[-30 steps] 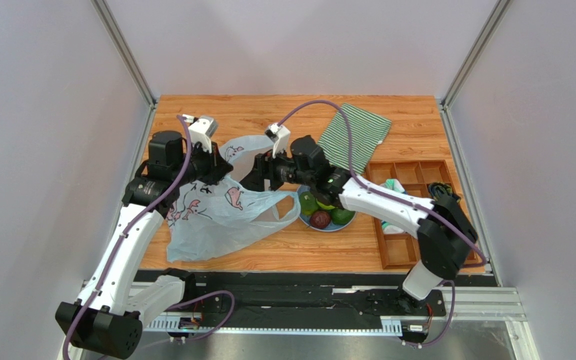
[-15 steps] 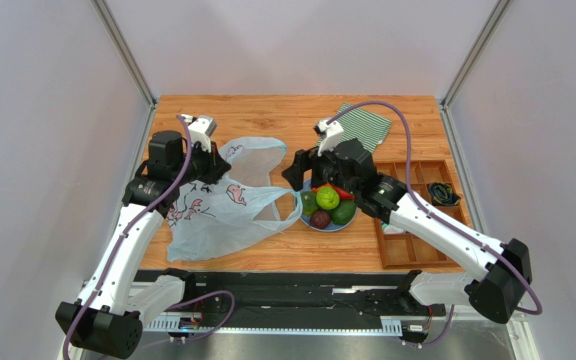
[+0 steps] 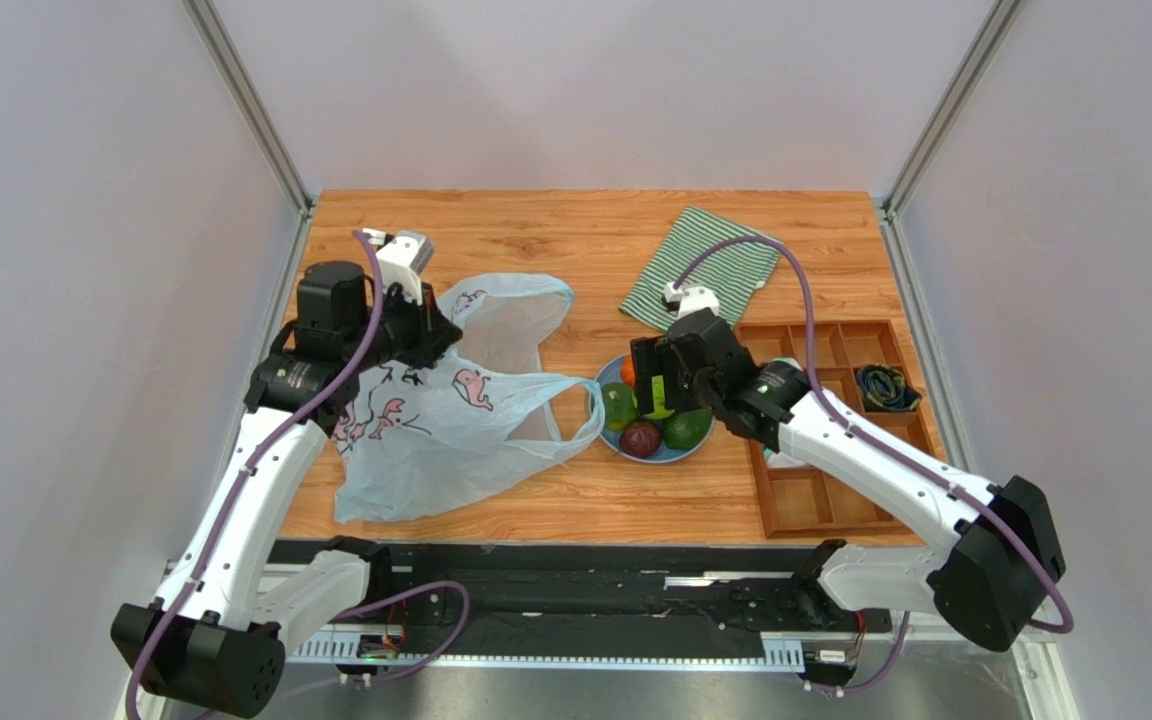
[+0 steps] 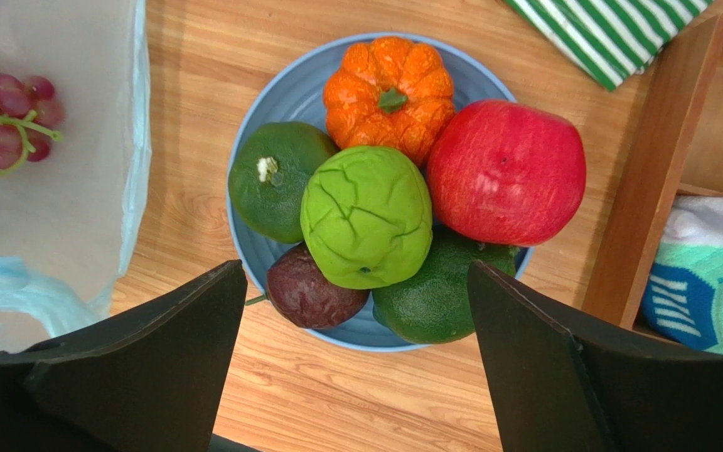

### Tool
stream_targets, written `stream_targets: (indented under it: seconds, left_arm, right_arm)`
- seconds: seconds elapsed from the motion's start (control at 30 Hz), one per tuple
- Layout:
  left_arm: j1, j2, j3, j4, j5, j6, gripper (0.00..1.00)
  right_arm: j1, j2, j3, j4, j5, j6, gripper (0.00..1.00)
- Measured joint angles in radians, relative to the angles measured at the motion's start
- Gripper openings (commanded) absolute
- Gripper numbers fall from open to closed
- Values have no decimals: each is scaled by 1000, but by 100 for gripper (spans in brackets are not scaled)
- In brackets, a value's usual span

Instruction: Place the fruits into the plastic bag

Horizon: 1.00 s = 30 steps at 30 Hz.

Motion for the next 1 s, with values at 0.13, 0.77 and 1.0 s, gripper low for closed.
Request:
stream_targets:
  seconds: [0.13,0.77,1.0]
  left_arm:
    - [0,0,0,0,0,0,0]
    - [0,0,0,0,-4,0,0]
    - [0,0,0,0,-6,0,0]
  right_arm:
    - [1,48,0,-1,1,6,91]
    - [-3,203,17,3,-2,26,86]
    - [-4,218,18,8,-2,29,73]
